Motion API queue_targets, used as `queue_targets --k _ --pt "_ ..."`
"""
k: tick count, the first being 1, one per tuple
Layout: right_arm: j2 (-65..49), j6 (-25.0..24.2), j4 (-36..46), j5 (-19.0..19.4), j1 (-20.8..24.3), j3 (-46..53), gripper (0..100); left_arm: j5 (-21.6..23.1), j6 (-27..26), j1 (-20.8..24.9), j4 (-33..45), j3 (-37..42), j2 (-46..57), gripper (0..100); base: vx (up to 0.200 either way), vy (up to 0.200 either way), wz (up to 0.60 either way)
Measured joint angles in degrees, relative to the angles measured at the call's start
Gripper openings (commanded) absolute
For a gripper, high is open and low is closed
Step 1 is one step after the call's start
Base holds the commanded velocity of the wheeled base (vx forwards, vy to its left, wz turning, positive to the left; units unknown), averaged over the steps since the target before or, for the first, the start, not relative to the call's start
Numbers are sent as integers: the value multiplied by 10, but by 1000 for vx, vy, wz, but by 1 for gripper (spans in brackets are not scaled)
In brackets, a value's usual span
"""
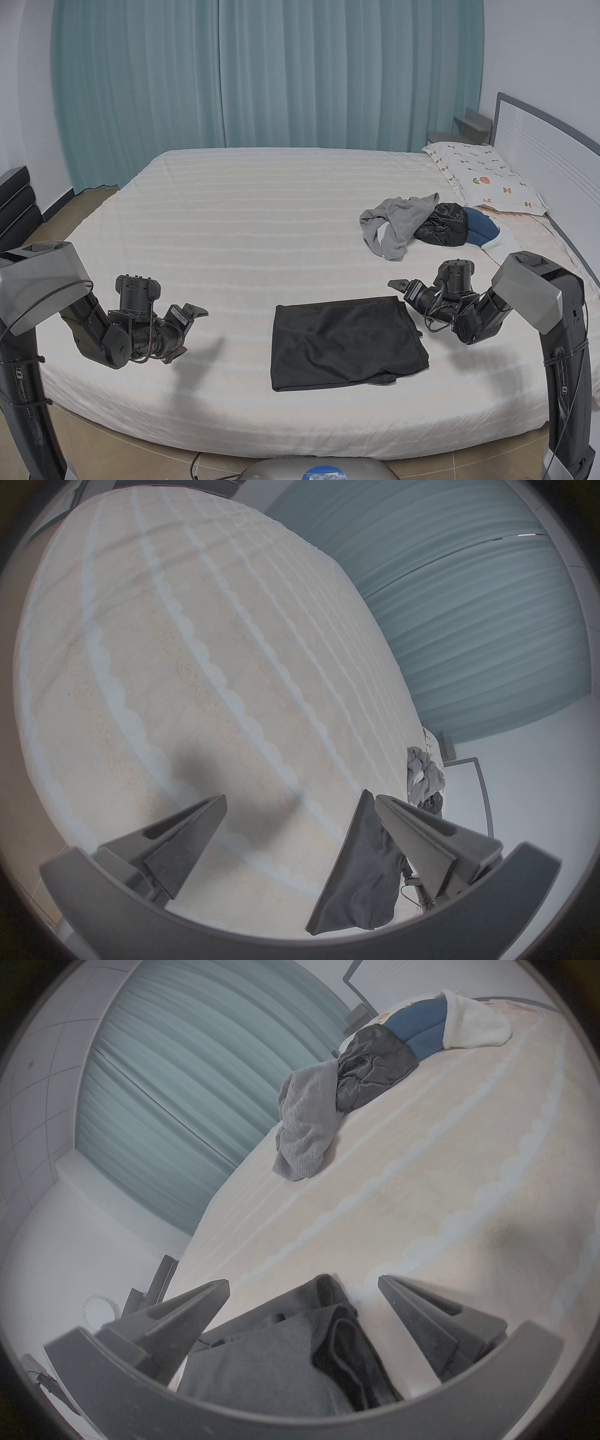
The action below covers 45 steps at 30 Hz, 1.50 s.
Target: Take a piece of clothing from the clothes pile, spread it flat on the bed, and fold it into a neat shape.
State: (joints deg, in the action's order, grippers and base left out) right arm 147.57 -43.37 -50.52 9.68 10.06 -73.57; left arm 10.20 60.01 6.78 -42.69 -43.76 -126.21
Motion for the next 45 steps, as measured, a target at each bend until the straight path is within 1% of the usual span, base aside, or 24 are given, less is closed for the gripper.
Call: queue_targets --k 1,2,5,10,22,34,35,40,43,45 --pt "0 1 0 4 0 2 100 0 0 0 0 0 0 100 0 0 0" --pt "0 2 0 9 1 5 0 0 0 0 0 0 0 100 0 0 0" --pt "2 4 4 16 3 10 0 0 0 0 0 -1 0 100 0 0 0" --pt "3 4 5 17 3 12 0 0 0 0 0 -1 0 100 0 0 0" --pt "1 0 2 17 -22 9 0 0 0 0 0 -1 -1 100 0 0 0" --pt "1 0 17 17 -25 7 0 0 0 0 0 -1 -1 100 0 0 0" --pt "1 0 18 17 -25 7 100 -1 -1 0 0 -1 -1 100 0 0 0" --pt "-8 -1 14 16 -24 21 100 -3 -1 1 0 0 -2 100 0 0 0" --pt "-21 -1 14 18 -26 42 100 -4 -1 2 -1 0 -2 100 -200 0 0" --pt "-36 -1 13 28 -28 67 100 -4 0 2 -1 0 -2 100 -200 0 0"
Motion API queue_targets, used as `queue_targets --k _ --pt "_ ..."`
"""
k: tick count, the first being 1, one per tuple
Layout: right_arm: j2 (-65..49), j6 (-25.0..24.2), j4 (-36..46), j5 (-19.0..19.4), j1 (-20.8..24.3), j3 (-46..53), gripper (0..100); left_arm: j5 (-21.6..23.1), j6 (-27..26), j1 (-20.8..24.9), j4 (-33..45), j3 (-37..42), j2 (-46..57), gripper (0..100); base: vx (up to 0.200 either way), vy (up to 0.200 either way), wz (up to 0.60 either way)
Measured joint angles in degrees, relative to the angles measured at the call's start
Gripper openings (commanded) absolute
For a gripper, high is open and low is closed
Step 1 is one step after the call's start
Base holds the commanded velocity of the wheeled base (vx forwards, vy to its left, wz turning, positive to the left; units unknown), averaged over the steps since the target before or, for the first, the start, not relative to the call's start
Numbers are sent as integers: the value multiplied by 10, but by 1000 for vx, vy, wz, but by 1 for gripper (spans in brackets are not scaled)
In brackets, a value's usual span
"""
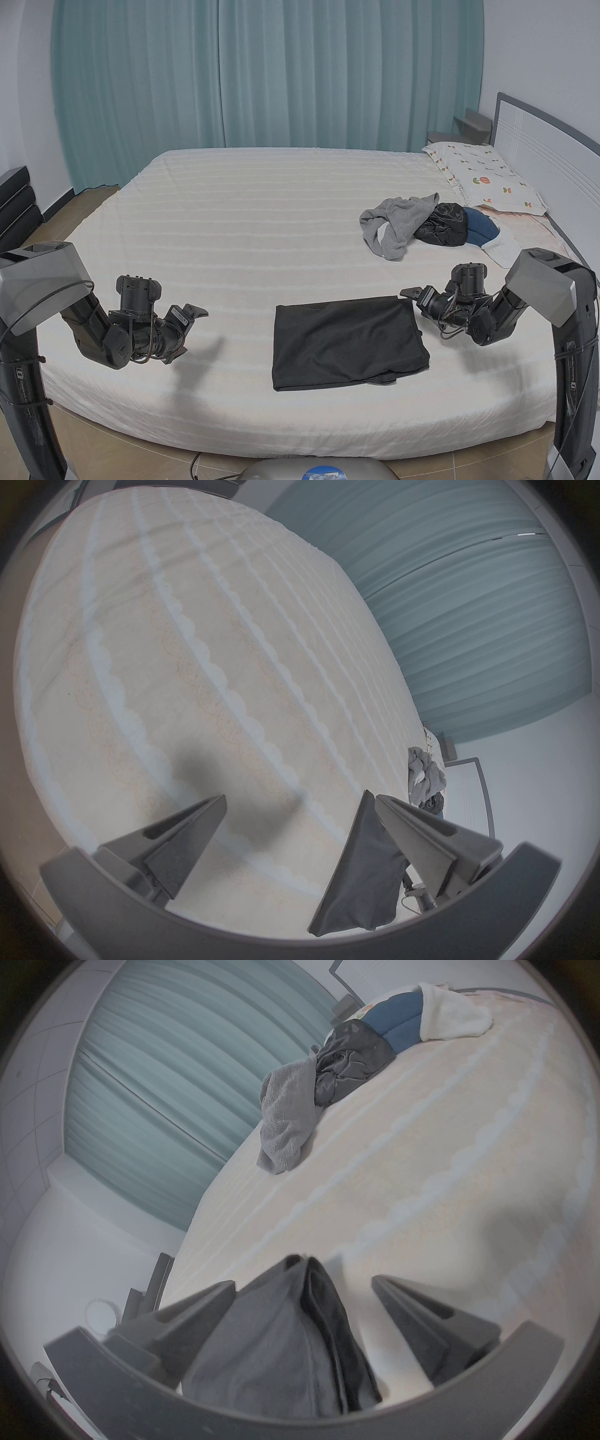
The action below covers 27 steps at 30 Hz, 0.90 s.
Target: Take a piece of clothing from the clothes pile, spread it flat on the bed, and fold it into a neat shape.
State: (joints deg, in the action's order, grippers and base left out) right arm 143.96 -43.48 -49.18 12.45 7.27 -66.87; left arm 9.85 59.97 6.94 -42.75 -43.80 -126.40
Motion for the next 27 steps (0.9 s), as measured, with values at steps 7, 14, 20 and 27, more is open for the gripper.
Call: queue_targets --k 7,14,20,27 --pt "-56 21 -3 72 -10 106 100 0 0 0 0 0 0 100 -200 0 0" --pt "-88 54 -58 109 -12 183 100 0 0 3 1 0 0 100 0 0 0" --pt "-89 55 -60 119 -4 186 0 0 0 4 0 0 0 100 0 0 0" --pt "-80 56 -55 123 -1 174 0 0 0 3 0 0 0 100 0 0 0"
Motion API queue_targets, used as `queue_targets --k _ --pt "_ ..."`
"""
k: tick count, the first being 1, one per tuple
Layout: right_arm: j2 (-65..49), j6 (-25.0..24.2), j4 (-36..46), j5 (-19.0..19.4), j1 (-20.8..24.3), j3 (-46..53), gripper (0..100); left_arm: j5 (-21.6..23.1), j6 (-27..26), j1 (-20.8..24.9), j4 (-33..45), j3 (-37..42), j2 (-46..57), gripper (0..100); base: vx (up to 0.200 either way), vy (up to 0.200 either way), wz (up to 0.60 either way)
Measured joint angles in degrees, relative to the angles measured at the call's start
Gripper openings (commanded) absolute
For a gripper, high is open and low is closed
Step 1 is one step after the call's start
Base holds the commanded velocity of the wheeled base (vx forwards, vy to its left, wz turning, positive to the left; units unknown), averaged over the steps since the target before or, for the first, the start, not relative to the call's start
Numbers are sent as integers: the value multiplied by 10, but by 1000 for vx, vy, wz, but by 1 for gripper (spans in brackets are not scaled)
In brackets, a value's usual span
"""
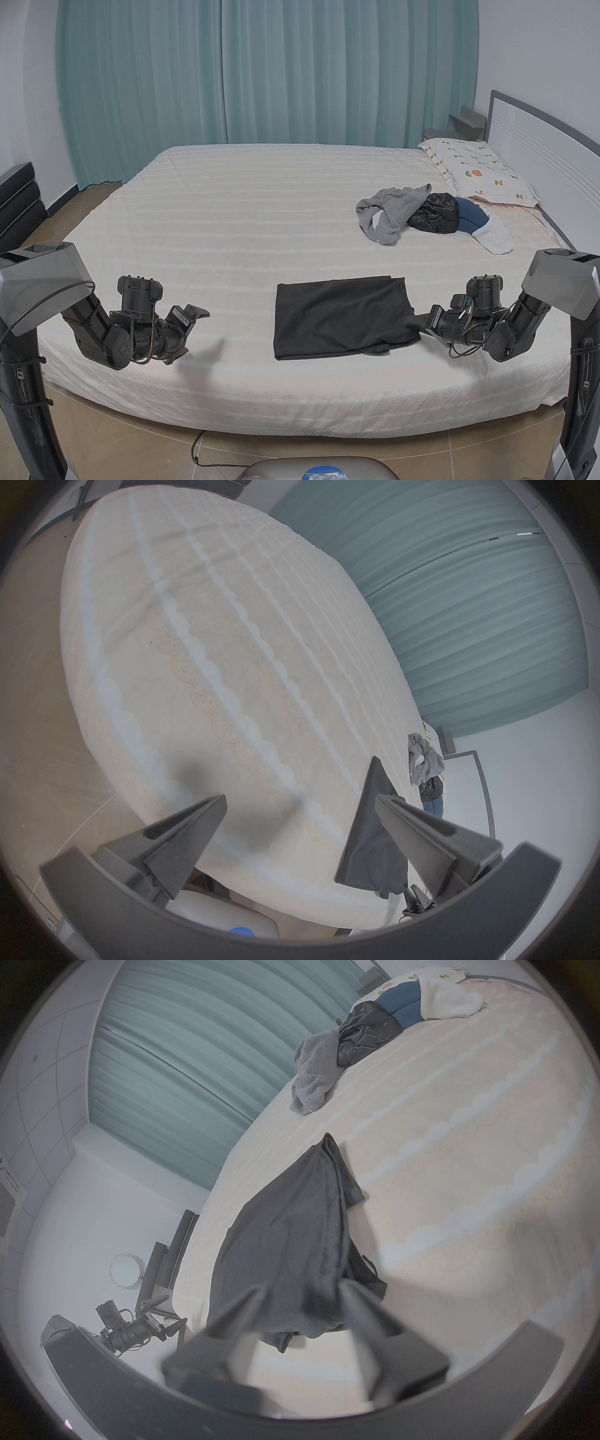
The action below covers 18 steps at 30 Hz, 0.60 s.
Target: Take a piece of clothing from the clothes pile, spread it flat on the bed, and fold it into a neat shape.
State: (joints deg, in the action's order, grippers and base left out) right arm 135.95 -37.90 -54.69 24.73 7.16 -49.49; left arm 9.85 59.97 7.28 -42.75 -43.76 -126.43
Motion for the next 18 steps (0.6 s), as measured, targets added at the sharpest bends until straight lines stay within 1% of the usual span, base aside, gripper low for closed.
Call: queue_targets --k 4,12,18 --pt "-1 5 1 0 -4 8 0 0 0 0 0 0 0 100 0 0 0" --pt "-7 37 15 0 -23 18 0 0 0 0 0 0 0 100 0 0 0" --pt "-12 43 17 -1 -29 22 0 0 0 0 1 0 0 100 0 0 0"
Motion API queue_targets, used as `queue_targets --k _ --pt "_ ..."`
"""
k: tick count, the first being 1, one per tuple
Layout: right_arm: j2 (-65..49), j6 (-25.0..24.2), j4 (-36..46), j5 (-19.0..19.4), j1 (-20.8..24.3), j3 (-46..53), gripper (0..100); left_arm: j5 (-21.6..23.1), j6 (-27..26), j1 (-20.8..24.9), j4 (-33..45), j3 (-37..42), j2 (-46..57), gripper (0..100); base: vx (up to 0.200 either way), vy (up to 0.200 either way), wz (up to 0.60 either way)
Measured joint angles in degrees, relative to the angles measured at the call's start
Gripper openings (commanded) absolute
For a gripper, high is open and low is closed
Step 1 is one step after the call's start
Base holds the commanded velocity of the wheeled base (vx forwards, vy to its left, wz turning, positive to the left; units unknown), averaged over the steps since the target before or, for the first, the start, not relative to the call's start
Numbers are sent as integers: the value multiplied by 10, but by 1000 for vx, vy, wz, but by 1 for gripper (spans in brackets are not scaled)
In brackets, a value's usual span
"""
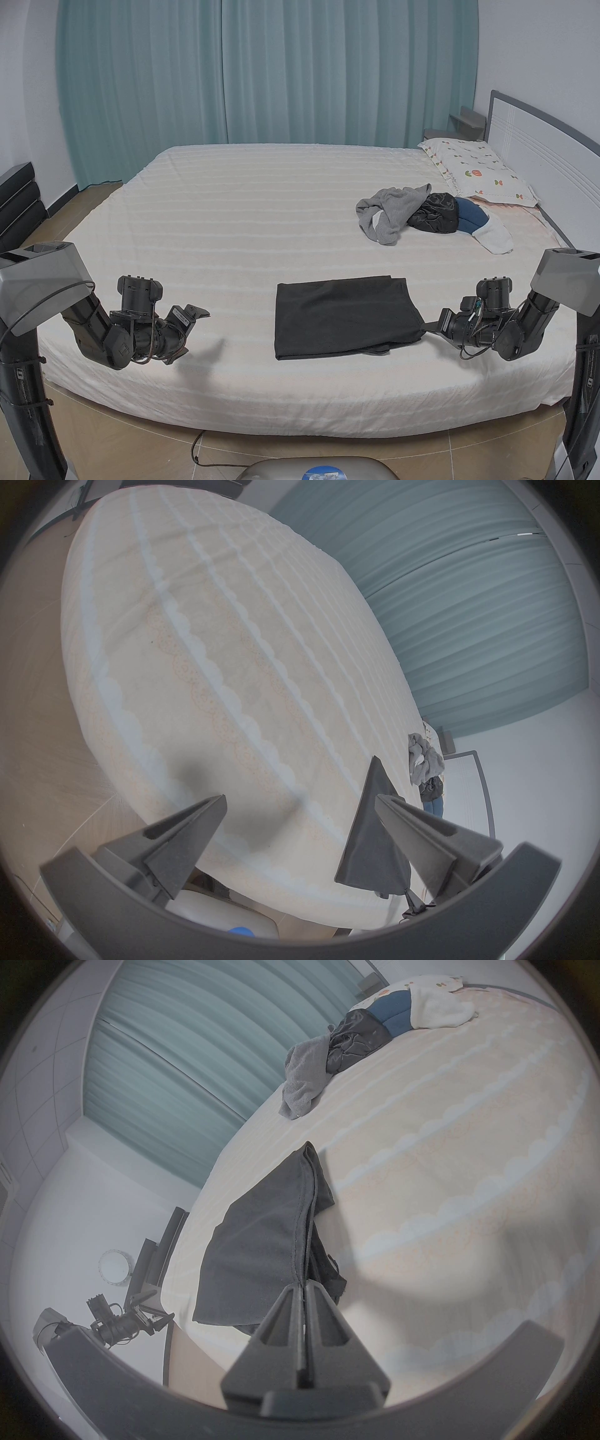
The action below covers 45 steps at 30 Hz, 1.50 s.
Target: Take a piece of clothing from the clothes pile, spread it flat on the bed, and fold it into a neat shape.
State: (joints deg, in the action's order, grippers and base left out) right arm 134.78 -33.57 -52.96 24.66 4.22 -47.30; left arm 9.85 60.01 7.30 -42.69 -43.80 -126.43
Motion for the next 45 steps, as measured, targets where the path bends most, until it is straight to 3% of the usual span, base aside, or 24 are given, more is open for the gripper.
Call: queue_targets --k 16,17,28,37,45 --pt "-5 45 22 0 -12 7 0 0 0 0 0 -1 0 100 0 0 0" --pt "-5 47 22 0 -12 7 100 0 0 0 0 -1 0 100 0 0 0" --pt "-8 43 20 3 -12 3 100 1 5 0 2 -4 0 100 0 0 0" --pt "-13 32 13 4 -13 -2 100 0 5 0 4 -7 0 100 0 -200 0" --pt "-22 7 12 3 -13 -12 100 -2 5 1 3 -7 0 100 0 0 0"
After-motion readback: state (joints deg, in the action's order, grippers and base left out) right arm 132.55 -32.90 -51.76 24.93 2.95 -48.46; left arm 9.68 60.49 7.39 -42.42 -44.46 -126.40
